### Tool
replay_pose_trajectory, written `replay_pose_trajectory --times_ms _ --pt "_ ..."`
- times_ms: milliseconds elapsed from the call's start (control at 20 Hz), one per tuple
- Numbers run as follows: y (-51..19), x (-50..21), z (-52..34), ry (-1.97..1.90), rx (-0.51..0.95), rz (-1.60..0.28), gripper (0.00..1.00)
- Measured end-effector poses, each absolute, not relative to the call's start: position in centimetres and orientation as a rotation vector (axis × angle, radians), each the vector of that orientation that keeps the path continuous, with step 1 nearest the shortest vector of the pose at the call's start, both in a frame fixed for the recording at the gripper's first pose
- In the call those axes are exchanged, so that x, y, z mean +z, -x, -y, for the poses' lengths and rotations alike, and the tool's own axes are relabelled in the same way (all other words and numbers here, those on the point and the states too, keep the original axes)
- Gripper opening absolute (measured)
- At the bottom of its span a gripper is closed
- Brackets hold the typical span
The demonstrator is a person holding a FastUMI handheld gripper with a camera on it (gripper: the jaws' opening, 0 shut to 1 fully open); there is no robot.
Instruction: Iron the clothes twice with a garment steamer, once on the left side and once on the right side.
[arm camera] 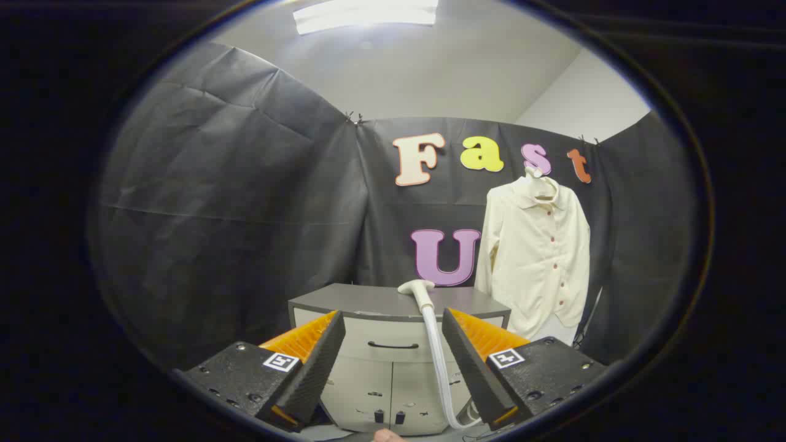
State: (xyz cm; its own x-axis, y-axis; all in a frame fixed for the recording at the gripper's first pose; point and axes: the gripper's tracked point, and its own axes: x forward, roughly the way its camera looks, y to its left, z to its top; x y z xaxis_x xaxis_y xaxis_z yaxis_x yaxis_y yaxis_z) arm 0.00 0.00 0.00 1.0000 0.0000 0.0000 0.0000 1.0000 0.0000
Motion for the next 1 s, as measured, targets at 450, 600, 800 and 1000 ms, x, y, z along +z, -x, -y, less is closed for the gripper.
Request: replay_pose_trajectory --times_ms 450,600,800,1000 --pt "-0.4 -0.9 -0.9 0.017 0.008 -0.020 0.96" --pt "-0.3 -1.2 -0.8 0.008 0.010 -0.028 0.96" --pt "-0.4 -1.5 -0.1 0.003 -0.008 -0.030 0.96" --pt "-1.0 -2.0 0.3 -0.001 -0.016 -0.035 0.96"
